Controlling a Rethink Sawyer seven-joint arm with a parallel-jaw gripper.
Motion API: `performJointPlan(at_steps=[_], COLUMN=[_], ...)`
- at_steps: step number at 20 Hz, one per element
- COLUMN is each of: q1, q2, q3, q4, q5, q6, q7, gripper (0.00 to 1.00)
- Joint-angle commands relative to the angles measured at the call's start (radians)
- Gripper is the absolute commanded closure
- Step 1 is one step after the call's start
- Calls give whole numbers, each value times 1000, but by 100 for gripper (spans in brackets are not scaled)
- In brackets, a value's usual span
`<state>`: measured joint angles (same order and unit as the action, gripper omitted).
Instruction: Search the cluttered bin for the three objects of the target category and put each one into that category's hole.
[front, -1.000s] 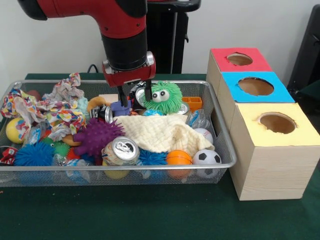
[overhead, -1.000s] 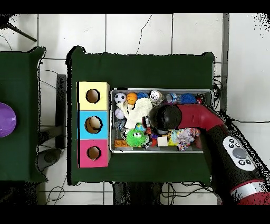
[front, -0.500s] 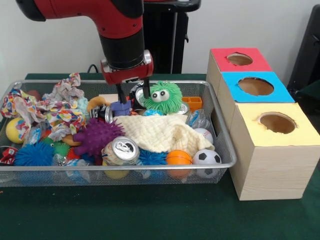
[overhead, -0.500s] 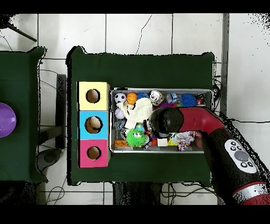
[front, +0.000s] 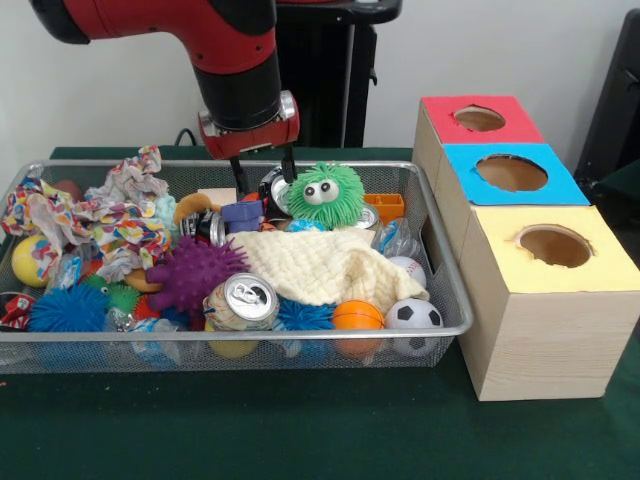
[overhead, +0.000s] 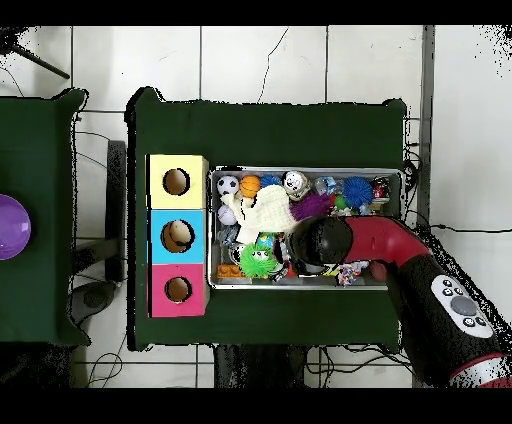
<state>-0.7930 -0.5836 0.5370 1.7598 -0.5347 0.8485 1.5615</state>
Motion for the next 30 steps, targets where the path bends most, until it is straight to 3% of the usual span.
performJointPlan(at_steps=[1, 13, 22, 28, 30], q1=[-37, -46, -42, -39, -36], q2=[37, 85, 59, 17, 28], q3=[23, 45, 63, 63, 65], q4=[63, -31, -62, -5, -24], q5=[-87, -81, -84, -80, -83], q6=[-55, 19, 36, -2, 9], q7=[-151, -211, -241, -197, -214], gripper=[0, 0, 0, 0, 0])
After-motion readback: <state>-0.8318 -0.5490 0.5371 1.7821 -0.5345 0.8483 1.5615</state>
